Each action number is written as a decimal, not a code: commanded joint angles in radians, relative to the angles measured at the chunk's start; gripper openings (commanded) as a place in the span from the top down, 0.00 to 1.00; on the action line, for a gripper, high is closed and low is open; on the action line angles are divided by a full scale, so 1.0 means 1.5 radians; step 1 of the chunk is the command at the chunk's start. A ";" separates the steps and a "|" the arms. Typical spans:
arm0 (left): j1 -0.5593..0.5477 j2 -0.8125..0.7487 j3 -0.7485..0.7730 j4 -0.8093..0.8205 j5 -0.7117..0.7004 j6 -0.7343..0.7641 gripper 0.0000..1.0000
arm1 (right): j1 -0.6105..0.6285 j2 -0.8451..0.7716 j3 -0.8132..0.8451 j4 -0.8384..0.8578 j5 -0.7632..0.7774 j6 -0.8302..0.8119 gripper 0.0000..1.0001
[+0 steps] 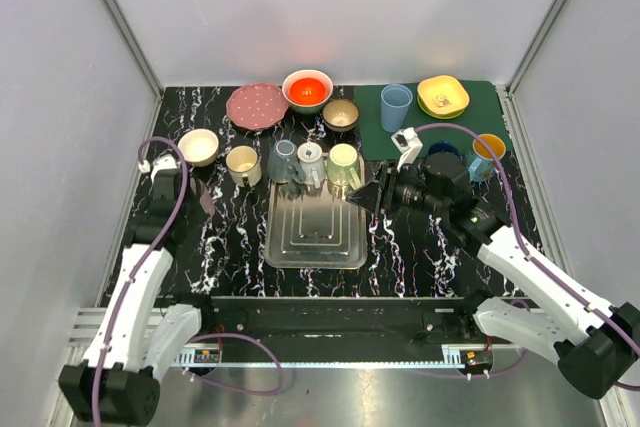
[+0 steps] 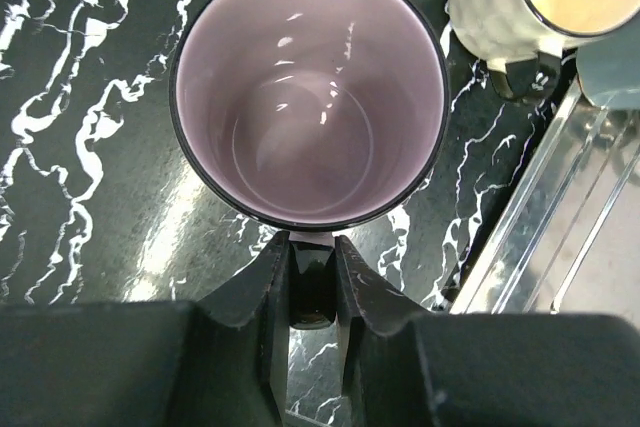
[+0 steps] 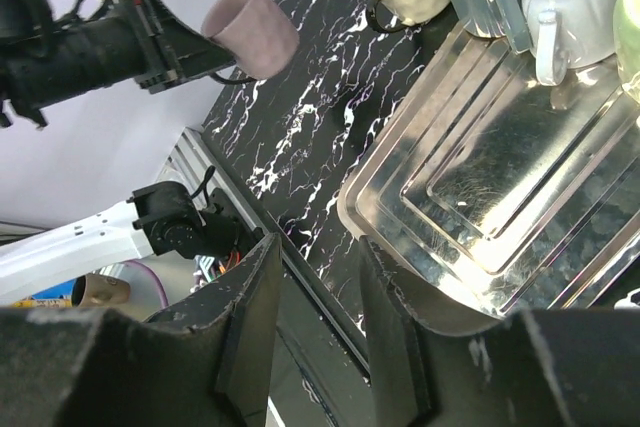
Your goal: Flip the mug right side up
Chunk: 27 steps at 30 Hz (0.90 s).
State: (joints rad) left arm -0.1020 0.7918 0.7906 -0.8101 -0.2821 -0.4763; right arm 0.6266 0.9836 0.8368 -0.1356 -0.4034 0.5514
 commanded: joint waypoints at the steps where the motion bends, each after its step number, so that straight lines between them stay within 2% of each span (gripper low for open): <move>1: 0.064 0.044 0.001 0.157 0.069 -0.015 1.00 | 0.003 -0.034 -0.001 0.009 0.013 -0.010 0.57; 6: 0.103 0.133 -0.029 0.284 0.096 -0.042 1.00 | 0.003 -0.037 -0.001 0.002 0.008 -0.018 0.58; 12: 0.106 0.190 -0.056 0.374 0.061 -0.044 1.00 | 0.003 -0.038 0.000 -0.006 0.014 -0.029 0.57; 19: 0.107 0.244 -0.072 0.414 0.035 -0.034 1.00 | 0.003 -0.028 -0.005 -0.006 0.024 -0.033 0.57; 27: 0.107 0.342 -0.044 0.408 -0.003 -0.020 1.00 | 0.003 -0.005 0.002 -0.005 0.034 -0.036 0.57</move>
State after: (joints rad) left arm 0.0525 1.2610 0.6914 -0.2478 -0.2226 -0.5213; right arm 0.6266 0.9634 0.8299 -0.1627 -0.3790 0.5182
